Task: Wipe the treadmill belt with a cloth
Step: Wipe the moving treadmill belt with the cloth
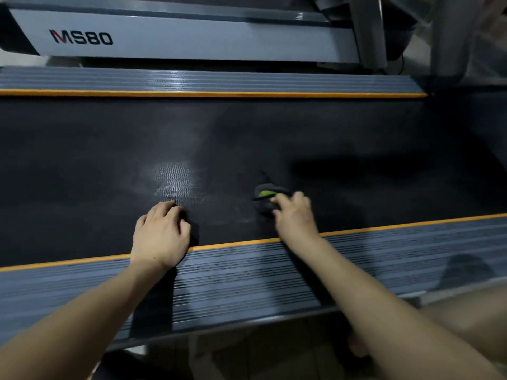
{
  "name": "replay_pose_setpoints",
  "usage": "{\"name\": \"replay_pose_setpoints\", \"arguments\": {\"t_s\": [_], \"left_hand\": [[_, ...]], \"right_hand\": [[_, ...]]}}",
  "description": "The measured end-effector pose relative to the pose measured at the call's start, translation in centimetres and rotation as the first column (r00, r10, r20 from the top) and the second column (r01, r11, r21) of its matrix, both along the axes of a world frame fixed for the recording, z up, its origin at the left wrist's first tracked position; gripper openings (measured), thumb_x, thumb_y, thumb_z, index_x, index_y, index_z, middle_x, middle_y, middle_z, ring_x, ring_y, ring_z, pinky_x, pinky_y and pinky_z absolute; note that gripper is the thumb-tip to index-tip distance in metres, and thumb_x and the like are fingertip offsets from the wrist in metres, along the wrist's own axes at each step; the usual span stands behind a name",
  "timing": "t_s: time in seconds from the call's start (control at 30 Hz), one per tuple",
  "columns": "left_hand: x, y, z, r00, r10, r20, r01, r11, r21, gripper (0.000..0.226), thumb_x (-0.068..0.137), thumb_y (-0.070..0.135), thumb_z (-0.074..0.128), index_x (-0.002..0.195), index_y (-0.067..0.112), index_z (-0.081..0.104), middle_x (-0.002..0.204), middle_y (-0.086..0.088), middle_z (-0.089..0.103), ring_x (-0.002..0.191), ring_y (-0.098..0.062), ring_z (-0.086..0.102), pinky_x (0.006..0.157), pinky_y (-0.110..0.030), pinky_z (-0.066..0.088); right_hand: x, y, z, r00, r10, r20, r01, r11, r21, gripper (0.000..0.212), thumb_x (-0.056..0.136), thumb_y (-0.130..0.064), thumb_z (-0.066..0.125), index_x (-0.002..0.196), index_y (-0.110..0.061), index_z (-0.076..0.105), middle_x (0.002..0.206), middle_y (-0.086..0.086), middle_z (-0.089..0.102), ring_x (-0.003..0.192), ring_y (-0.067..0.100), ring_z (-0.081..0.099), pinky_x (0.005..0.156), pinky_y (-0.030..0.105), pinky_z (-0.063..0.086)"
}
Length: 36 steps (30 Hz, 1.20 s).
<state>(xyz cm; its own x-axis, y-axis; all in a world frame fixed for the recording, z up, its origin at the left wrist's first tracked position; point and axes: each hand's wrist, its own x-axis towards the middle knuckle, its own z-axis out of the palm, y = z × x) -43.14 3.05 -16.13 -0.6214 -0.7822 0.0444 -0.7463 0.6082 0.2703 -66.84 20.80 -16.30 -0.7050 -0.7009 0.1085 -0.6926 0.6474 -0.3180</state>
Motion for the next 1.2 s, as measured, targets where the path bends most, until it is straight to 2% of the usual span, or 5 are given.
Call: {"name": "replay_pose_setpoints", "arguments": {"t_s": [0.23, 0.6, 0.73, 1.0, 1.2], "left_hand": [[0.0, 0.1, 0.3, 1.000, 0.008, 0.004, -0.008, 1.000, 0.007, 0.035, 0.094, 0.032, 0.044, 0.120, 0.021, 0.066, 0.140, 0.000, 0.054, 0.137, -0.020, 0.042, 0.111, -0.044, 0.033], [0.3, -0.1, 0.1, 0.996, 0.054, 0.065, -0.057, 0.997, 0.058, 0.039, 0.094, 0.035, 0.046, 0.127, 0.023, 0.062, 0.152, 0.001, 0.048, 0.145, -0.020, 0.035, 0.112, -0.042, 0.032], [1.1, -0.5, 0.3, 0.992, 0.100, 0.071, -0.106, 0.991, 0.083, 0.043, 0.096, 0.033, 0.045, 0.136, 0.022, 0.057, 0.156, 0.002, 0.044, 0.147, -0.019, 0.034, 0.114, -0.041, 0.032], [3.9, -6.5, 1.3, 0.988, 0.084, 0.130, -0.084, 0.996, -0.003, 0.036, 0.094, 0.029, 0.049, 0.125, 0.018, 0.062, 0.149, -0.002, 0.049, 0.142, -0.022, 0.037, 0.110, -0.042, 0.035], [2.8, -8.5, 2.1, 0.992, 0.046, 0.116, -0.051, 0.998, 0.046, 0.042, 0.096, 0.030, 0.047, 0.135, 0.020, 0.057, 0.152, -0.003, 0.045, 0.145, -0.022, 0.034, 0.114, -0.043, 0.033]], "right_hand": [[-0.9, 0.3, 0.2, 0.973, -0.225, 0.052, 0.225, 0.974, 0.014, 0.027, 0.097, -0.025, 0.057, 0.124, -0.022, 0.062, 0.117, 0.015, 0.047, 0.107, 0.036, 0.046, 0.096, 0.042, 0.042], [9.7, -8.4, 0.4, 0.945, 0.214, 0.246, -0.200, 0.976, -0.082, 0.032, 0.100, -0.028, 0.054, 0.131, -0.025, 0.060, 0.121, 0.012, 0.046, 0.117, 0.032, 0.042, 0.106, 0.038, 0.039], [10.0, -9.2, -0.4, 0.916, 0.355, 0.187, -0.346, 0.935, -0.081, 0.030, 0.100, -0.028, 0.054, 0.129, -0.026, 0.061, 0.115, 0.007, 0.045, 0.112, 0.028, 0.042, 0.102, 0.037, 0.042], [10.3, -11.4, -1.1, 0.960, 0.268, 0.081, -0.250, 0.951, -0.180, 0.030, 0.098, -0.028, 0.059, 0.127, -0.020, 0.065, 0.106, 0.007, 0.048, 0.105, 0.027, 0.045, 0.090, 0.035, 0.046], [10.1, -13.3, -0.8, 0.978, 0.193, 0.083, -0.166, 0.951, -0.260, 0.032, 0.095, -0.024, 0.064, 0.127, -0.018, 0.064, 0.100, 0.008, 0.051, 0.099, 0.029, 0.047, 0.086, 0.043, 0.049]]}}
